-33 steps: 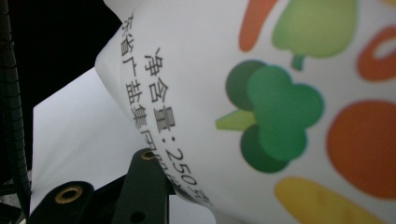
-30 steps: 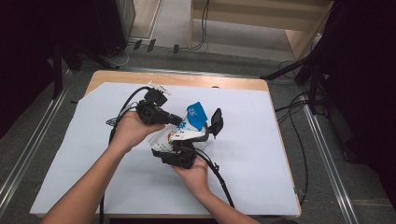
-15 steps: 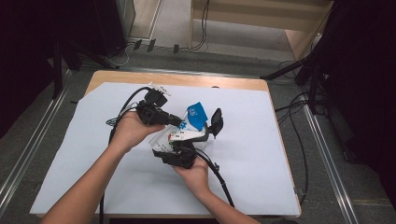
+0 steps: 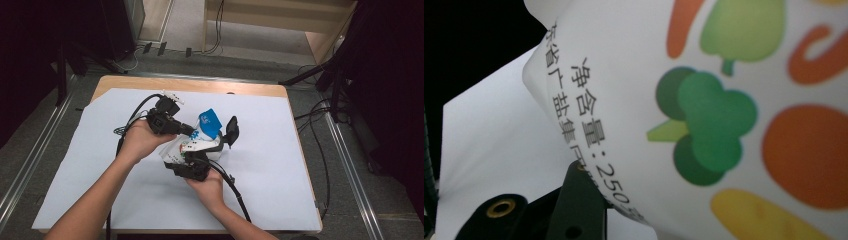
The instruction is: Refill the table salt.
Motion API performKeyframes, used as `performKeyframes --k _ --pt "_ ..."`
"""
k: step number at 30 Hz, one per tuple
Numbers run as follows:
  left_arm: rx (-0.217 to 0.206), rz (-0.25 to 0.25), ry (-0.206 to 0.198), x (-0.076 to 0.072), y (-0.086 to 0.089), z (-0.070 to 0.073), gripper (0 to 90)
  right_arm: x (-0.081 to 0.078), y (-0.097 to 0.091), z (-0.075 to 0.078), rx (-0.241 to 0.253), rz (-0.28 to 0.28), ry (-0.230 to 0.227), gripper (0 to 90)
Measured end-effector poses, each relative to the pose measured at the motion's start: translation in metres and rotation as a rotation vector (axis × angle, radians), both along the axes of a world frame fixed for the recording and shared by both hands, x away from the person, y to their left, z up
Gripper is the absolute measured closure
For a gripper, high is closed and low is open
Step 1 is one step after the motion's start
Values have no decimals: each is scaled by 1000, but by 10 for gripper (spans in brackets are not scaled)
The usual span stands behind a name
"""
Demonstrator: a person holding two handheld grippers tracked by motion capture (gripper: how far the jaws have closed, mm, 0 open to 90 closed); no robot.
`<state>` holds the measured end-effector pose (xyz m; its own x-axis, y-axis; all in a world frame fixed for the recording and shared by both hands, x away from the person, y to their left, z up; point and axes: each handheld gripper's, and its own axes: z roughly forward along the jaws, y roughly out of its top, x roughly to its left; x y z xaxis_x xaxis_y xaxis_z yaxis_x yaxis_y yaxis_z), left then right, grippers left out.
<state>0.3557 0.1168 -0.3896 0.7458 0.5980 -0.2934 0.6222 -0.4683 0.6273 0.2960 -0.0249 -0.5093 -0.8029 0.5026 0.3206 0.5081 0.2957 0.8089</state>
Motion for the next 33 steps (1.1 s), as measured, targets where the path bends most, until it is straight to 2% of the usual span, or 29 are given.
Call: performKeyframes --k 13,24,28,33 --pt "-44 -12 3 -6 12 -3 886 -4 2 -9 -24 -28 -31 667" --pt "-53 -29 -8 -9 17 -3 885 -5 -1 -16 -31 -63 -39 658" --pt "-43 -37 -10 -10 17 -4 883 -5 0 -18 -38 -64 -45 658" --pt "-63 -35 -18 -12 19 -4 882 -5 -2 -19 -49 -84 -52 657"
